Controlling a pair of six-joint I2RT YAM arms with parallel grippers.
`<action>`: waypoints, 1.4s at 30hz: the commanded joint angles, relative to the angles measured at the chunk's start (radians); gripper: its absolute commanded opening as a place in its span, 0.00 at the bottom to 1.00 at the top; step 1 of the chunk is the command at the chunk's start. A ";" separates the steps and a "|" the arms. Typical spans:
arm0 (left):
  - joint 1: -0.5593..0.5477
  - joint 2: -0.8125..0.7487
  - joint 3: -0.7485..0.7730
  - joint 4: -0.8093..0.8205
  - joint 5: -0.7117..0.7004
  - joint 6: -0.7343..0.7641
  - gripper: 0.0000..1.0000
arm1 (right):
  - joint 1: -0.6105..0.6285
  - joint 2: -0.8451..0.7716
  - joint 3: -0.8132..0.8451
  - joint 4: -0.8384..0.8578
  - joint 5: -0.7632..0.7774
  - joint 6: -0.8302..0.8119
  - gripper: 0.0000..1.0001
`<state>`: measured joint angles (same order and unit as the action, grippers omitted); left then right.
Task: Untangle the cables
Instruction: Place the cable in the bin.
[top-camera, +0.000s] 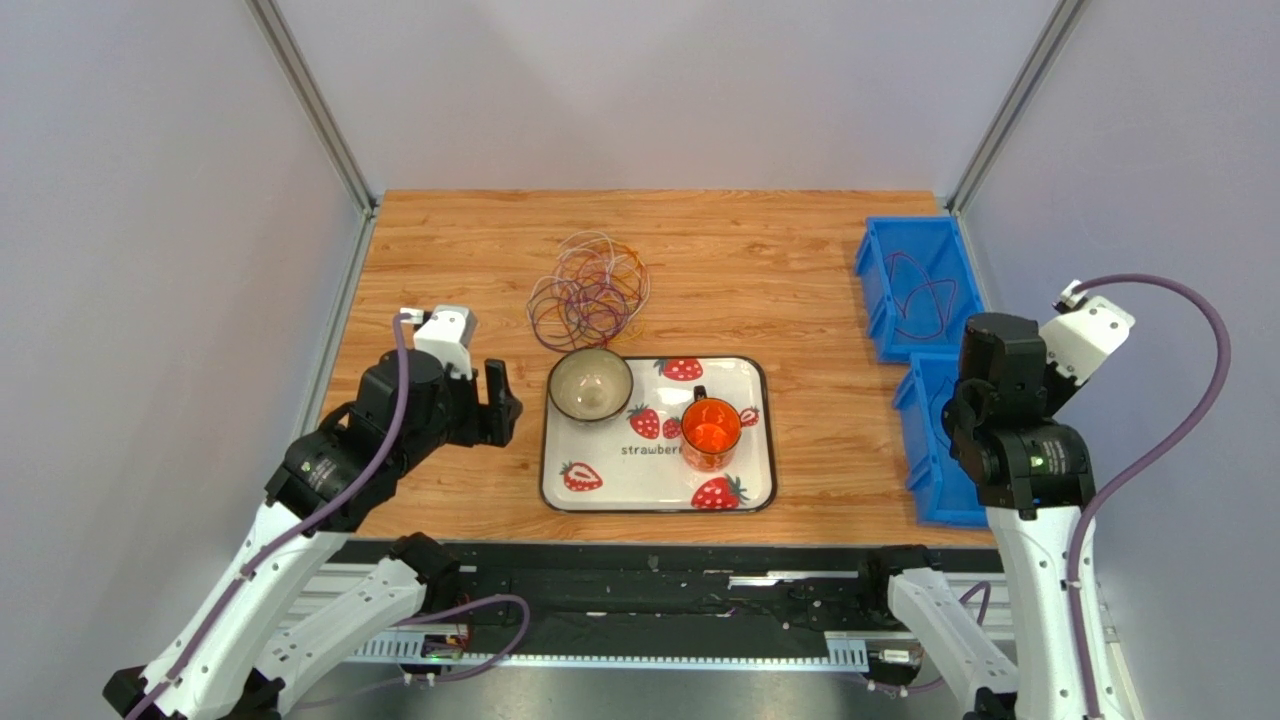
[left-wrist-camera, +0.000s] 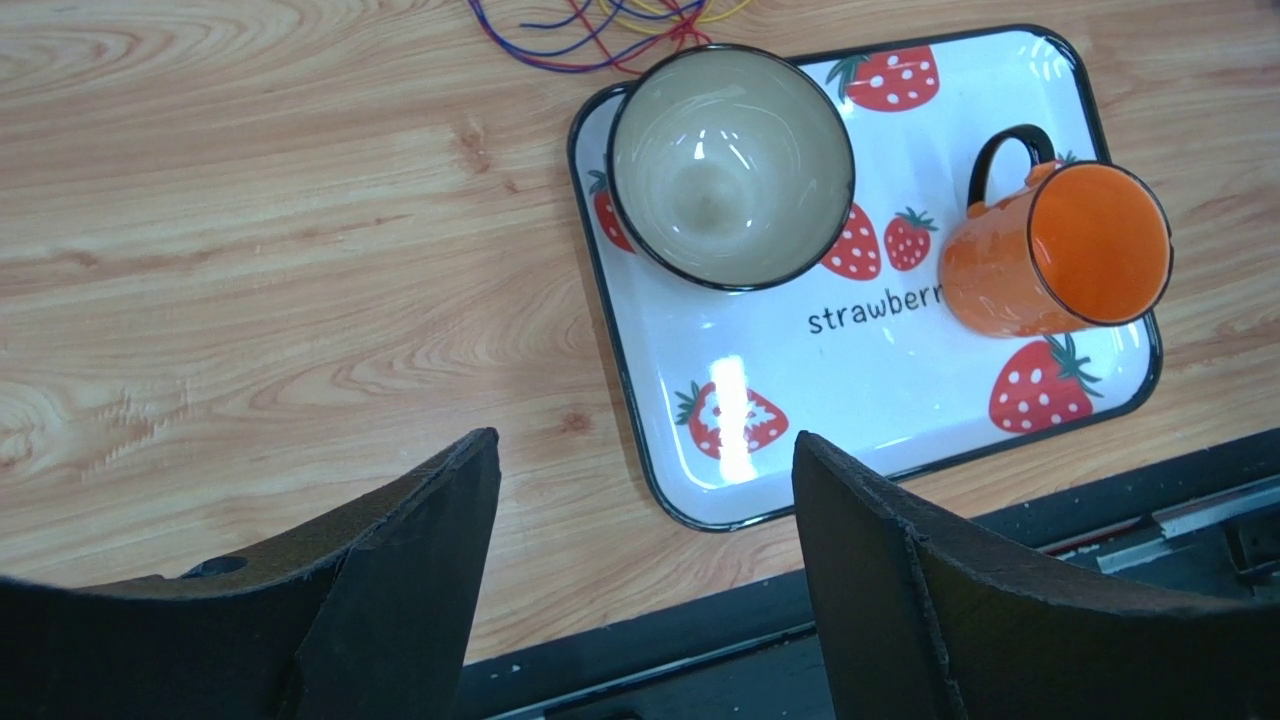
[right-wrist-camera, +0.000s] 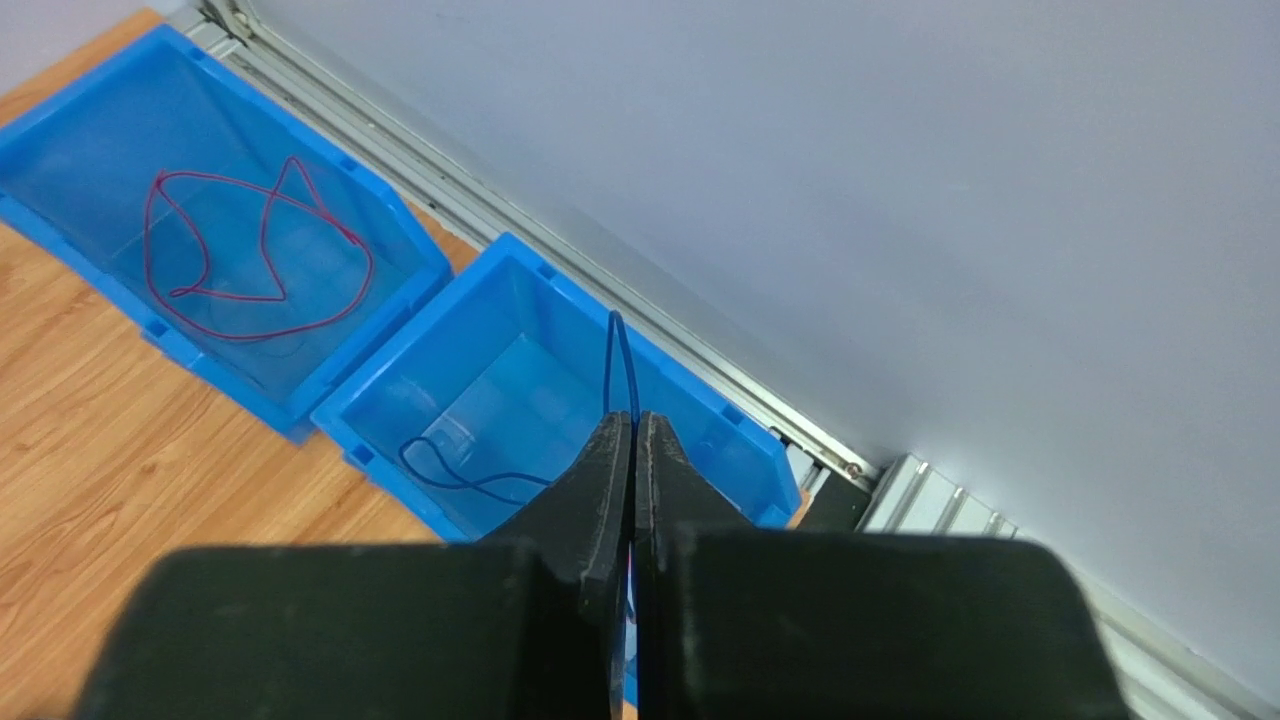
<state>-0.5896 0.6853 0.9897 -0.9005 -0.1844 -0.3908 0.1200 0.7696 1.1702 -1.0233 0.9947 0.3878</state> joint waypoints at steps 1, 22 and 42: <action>-0.006 0.019 0.000 0.022 0.007 0.012 0.79 | -0.109 0.010 -0.067 0.138 -0.200 -0.021 0.00; -0.006 0.094 0.010 0.008 -0.017 0.007 0.76 | -0.372 0.120 -0.161 0.321 -0.496 -0.083 0.03; -0.004 0.190 0.024 0.083 -0.063 -0.025 0.90 | -0.304 0.168 -0.043 0.379 -1.119 0.078 0.80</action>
<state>-0.5896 0.8680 0.9928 -0.8932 -0.2497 -0.4000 -0.2432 0.9157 1.0771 -0.7223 0.1219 0.4053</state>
